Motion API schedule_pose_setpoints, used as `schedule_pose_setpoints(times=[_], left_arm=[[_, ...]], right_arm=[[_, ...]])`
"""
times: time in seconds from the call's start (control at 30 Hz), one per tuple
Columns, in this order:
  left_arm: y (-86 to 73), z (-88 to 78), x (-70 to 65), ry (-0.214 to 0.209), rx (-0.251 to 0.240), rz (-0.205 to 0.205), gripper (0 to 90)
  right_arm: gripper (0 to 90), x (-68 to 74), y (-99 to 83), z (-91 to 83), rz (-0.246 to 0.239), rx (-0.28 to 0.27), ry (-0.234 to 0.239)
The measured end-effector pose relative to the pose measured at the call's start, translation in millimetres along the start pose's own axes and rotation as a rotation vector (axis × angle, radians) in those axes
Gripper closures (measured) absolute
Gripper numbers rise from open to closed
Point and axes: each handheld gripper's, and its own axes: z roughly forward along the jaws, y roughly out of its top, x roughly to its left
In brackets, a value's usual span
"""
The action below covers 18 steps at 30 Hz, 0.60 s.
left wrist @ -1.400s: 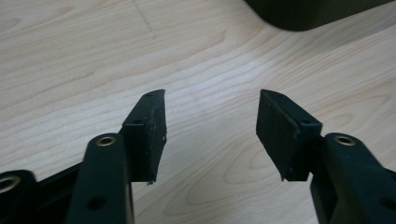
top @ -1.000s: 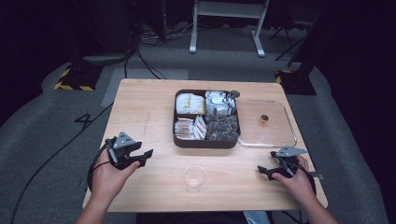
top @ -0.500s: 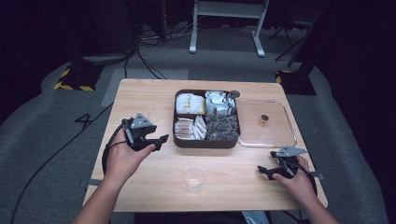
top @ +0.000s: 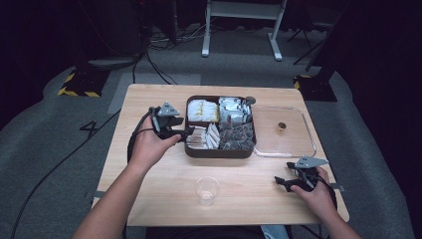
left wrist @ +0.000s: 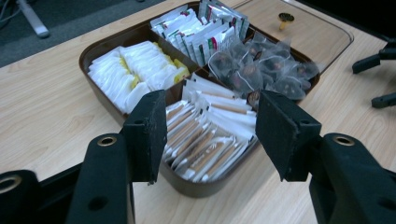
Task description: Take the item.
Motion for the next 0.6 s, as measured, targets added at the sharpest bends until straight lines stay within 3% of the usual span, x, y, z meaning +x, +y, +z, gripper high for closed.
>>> schedule_pose_setpoints(times=[0.17,0.33,0.6], left_arm=[[14.0,14.7,5.3,-0.029,-0.003,-0.002,44.1],[24.9,30.6,7.4,-0.041,0.013,0.036,44.5],[40.6,57.0,9.6,-0.057,0.022,0.06,45.5]], right_arm=[[16.8,-0.5,0.1,0.2,-0.003,0.0,0.004],[16.8,-0.9,0.2,0.3,-0.006,0.0,0.009],[16.8,-1.0,0.2,0.3,-0.006,0.0,0.009]])
